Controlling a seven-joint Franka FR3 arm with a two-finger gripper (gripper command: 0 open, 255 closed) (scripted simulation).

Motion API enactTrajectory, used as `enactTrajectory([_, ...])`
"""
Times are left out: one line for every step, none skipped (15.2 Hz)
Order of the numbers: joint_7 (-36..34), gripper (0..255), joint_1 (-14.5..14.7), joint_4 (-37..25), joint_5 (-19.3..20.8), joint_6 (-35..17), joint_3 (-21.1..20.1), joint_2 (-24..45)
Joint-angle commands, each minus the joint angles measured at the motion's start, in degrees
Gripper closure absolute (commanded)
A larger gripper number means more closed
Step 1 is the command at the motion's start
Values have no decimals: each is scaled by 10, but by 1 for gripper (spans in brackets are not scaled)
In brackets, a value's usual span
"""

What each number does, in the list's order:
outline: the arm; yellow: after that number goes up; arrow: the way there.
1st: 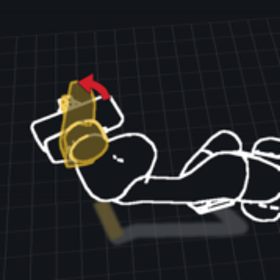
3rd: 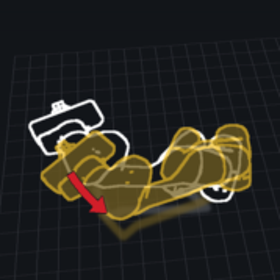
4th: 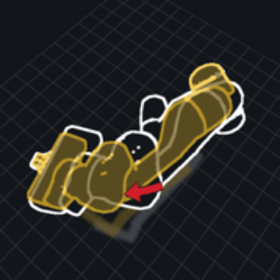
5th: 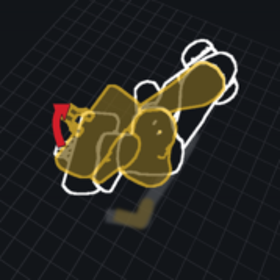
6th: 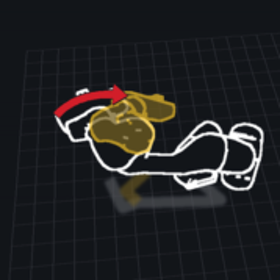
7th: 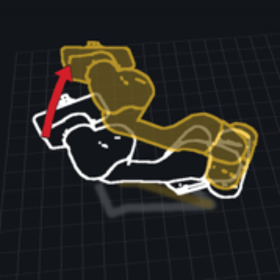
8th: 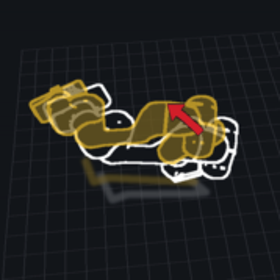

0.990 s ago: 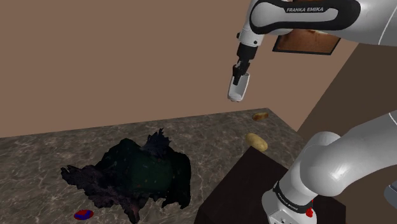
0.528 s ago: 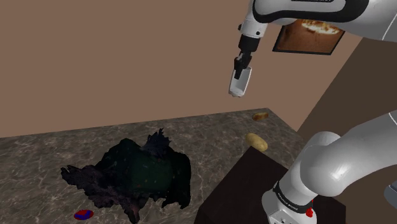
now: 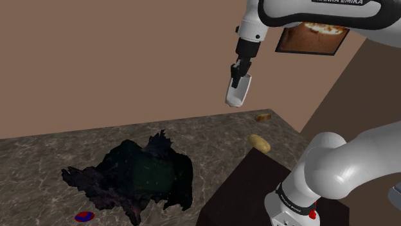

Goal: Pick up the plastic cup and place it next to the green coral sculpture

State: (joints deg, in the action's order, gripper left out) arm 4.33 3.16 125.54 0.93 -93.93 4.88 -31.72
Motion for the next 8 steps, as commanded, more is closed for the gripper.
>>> enactTrajectory([-30, 255, 10, 5, -12, 5, -24, -10])
enactTrajectory([-50, 255, 16, 11, -21, 6, -40, -18])
enactTrajectory([-50, 255, 16, 19, -21, -1, -40, -19])
enactTrajectory([-50, 255, 16, 28, -21, -9, -40, -21])
enactTrajectory([-50, 255, 16, 37, -21, -16, -40, -22])
enactTrajectory([-50, 255, 16, 45, -21, -23, -40, -23])
enactTrajectory([-49, 255, 16, 54, -21, -31, -40, -24])
enactTrajectory([-49, 255, 16, 62, -21, -38, -40, -25])
